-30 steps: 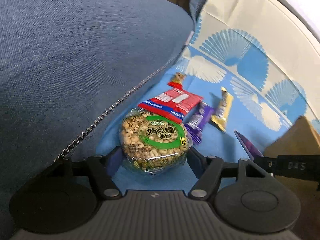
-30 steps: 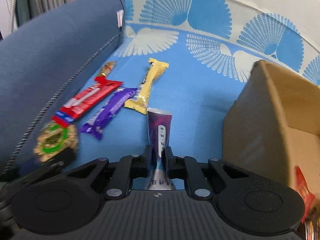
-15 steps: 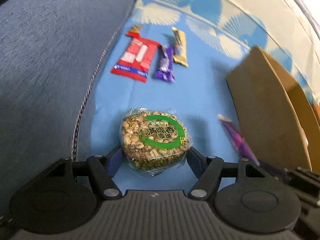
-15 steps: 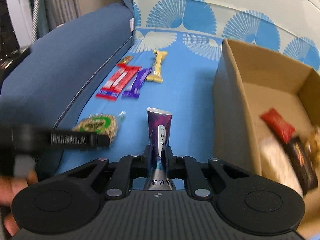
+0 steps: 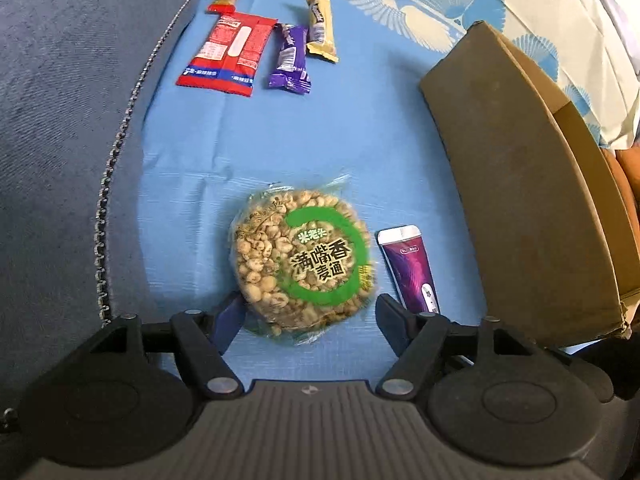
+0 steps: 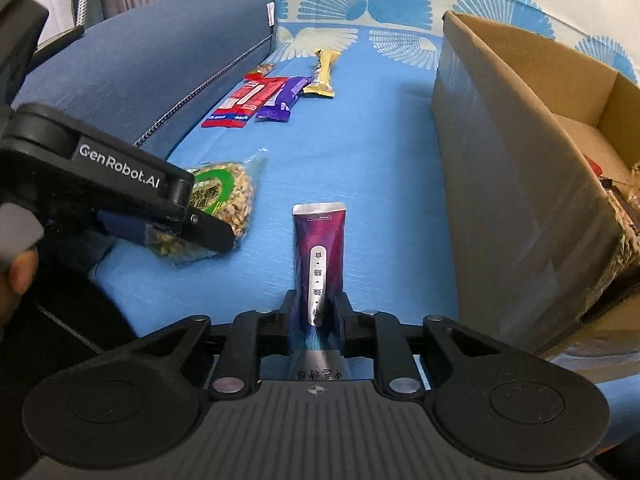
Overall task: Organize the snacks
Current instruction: 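Grasp the purple tube with the right gripper while the left grasps the round nut pack, then hold the purple tube upright in the right gripper and lift it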
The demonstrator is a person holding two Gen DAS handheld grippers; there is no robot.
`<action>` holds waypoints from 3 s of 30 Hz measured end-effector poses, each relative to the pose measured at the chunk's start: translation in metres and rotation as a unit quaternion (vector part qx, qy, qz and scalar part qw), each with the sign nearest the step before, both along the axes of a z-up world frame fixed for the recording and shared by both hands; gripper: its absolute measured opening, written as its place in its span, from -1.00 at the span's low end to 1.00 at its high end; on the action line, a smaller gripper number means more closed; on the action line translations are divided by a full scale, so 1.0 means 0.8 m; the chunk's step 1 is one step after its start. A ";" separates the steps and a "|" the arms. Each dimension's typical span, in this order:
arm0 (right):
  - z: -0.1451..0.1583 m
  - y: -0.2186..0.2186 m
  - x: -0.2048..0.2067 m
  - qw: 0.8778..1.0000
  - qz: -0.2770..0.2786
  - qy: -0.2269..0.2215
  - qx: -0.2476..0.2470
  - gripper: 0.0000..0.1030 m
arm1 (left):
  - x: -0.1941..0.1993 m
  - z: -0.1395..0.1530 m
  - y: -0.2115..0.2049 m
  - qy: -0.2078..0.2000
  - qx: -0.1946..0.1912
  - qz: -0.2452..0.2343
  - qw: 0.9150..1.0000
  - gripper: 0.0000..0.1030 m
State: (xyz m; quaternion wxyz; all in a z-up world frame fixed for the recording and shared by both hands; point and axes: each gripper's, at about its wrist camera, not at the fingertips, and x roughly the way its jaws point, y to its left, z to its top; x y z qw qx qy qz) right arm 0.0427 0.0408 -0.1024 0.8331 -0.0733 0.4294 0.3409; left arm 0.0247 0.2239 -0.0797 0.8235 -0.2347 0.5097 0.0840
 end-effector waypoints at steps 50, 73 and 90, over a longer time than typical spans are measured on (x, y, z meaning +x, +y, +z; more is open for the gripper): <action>-0.011 -0.002 -0.005 1.000 0.021 -0.002 0.003 -0.13 | 0.027 -0.004 -0.034 0.009 0.085 0.006 0.996 0.82; -0.009 -0.003 -0.008 1.000 0.013 -0.021 -0.011 -0.45 | 0.031 -0.004 -0.038 0.012 0.099 0.007 0.995 0.82; -0.002 -0.011 -0.018 0.999 0.005 -0.050 -0.006 -0.70 | 0.024 0.003 -0.036 -0.007 0.105 0.026 0.994 0.58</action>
